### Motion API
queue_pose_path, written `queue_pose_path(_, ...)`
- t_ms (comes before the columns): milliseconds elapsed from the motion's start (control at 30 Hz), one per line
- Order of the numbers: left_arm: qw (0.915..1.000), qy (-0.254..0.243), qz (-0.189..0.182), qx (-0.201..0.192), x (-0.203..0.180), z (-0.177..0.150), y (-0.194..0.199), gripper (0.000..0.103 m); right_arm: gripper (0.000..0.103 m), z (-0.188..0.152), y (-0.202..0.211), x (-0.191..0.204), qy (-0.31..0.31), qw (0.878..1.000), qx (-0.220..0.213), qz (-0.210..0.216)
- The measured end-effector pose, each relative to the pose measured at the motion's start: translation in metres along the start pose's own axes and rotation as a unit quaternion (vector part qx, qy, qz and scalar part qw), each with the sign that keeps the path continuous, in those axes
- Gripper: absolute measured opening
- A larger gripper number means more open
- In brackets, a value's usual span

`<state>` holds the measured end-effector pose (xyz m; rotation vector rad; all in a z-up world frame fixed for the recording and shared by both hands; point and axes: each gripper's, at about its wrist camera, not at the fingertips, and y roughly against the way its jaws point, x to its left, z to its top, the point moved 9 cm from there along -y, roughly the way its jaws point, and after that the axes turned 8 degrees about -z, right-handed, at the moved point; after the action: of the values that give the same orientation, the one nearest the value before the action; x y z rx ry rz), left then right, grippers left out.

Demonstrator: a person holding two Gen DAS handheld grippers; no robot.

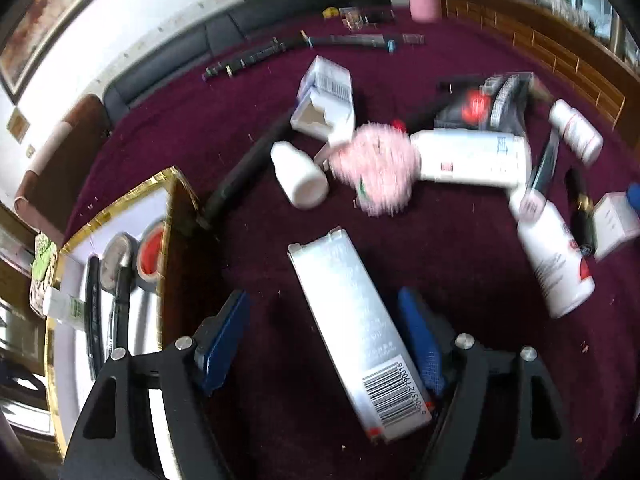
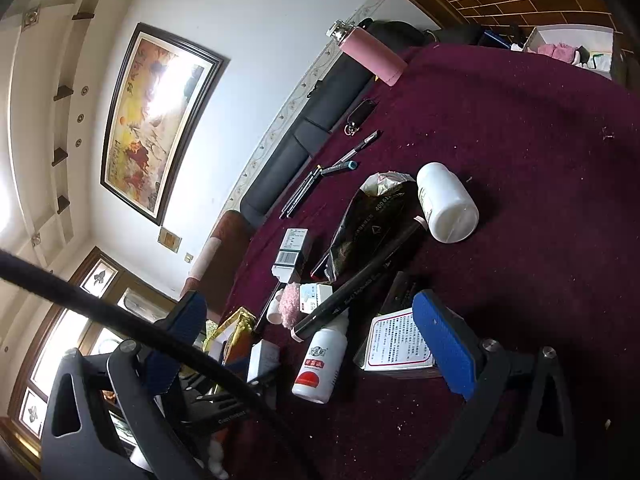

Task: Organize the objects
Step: 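Grasp the white barcode box with the left gripper and lift it, then hold the box with the left gripper while the right grasps the white spray bottle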

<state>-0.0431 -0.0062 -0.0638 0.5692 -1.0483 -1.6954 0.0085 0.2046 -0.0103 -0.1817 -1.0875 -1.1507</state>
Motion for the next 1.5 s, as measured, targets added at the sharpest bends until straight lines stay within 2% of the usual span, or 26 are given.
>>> queue_pose_path(33, 1.0000, -0.007, 0.000, 0.000, -0.001, 0.000, -0.001, 0.071, 0.103, 0.000, 0.000, 0.000, 0.001, 1.000, 0.000, -0.001)
queue_pose_path(67, 0.9999, -0.007, -0.009, 0.002, -0.002, 0.001, -0.001, 0.063, 0.103, 0.000, 0.000, 0.000, 0.003, 1.000, -0.001, -0.003)
queue_pose_path(100, 0.9995, -0.002, -0.032, 0.001, -0.005, 0.001, 0.000, 0.039, 0.103, -0.001, 0.000, 0.000, 0.005, 1.000, -0.001, -0.005)
queue_pose_path(133, 0.9972, 0.008, -0.074, 0.000, -0.010, 0.000, 0.001, 0.027, 0.103, -0.001, 0.000, 0.000, 0.007, 1.000, -0.001, -0.006)
queue_pose_path(167, 0.9957, 0.012, -0.092, -0.003, -0.013, 0.000, 0.002, 0.022, 0.103, 0.000, 0.000, 0.001, 0.008, 1.000, -0.001, -0.008)
queue_pose_path(233, 0.9940, 0.010, -0.105, -0.026, -0.017, 0.000, 0.011, 0.022, 0.103, -0.001, -0.001, 0.001, 0.011, 1.000, -0.002, -0.011)
queue_pose_path(300, 0.9905, 0.029, -0.127, -0.042, -0.015, -0.001, 0.021, 0.022, 0.103, -0.001, -0.001, 0.002, 0.014, 1.000, -0.002, -0.014)
queue_pose_path(500, 0.9727, 0.087, -0.188, -0.104, 0.004, -0.006, 0.075, 0.023, 0.103, -0.004, -0.003, 0.006, 0.039, 0.999, 0.000, -0.034)
queue_pose_path(633, 0.9617, 0.112, -0.208, -0.139, 0.026, -0.016, 0.111, 0.023, 0.103, -0.007, -0.004, 0.008, 0.059, 0.997, -0.002, -0.055)
queue_pose_path(833, 0.9488, 0.139, -0.230, -0.167, 0.050, -0.030, 0.130, 0.023, 0.103, -0.013, -0.011, 0.014, 0.107, 0.989, -0.001, -0.104)
queue_pose_path(967, 0.9428, 0.155, -0.230, -0.185, 0.068, -0.048, 0.152, 0.023, 0.103, -0.013, -0.012, 0.014, 0.113, 0.987, -0.004, -0.111)
queue_pose_path(1067, 0.9403, 0.168, -0.214, -0.204, 0.092, -0.064, 0.172, 0.023, 0.103, -0.008, -0.012, 0.011, 0.094, 0.991, -0.013, -0.099)
queue_pose_path(1200, 0.9347, 0.200, -0.194, -0.221, 0.126, -0.084, 0.184, 0.023, 0.103, -0.003, -0.020, 0.011, 0.098, 0.988, -0.013, -0.117)
queue_pose_path(1267, 0.9311, 0.215, -0.187, -0.227, 0.138, -0.088, 0.185, 0.023, 0.103, -0.003, -0.028, 0.013, 0.107, 0.987, -0.001, -0.120)
queue_pose_path(1367, 0.9268, 0.226, -0.187, -0.235, 0.147, -0.090, 0.185, 0.023, 0.103, -0.008, -0.042, 0.018, 0.149, 0.978, 0.039, -0.142)
queue_pose_path(1500, 0.9181, 0.240, -0.207, -0.238, 0.152, -0.089, 0.173, 0.023, 0.101, -0.011, -0.042, 0.020, 0.153, 0.965, 0.085, -0.194)
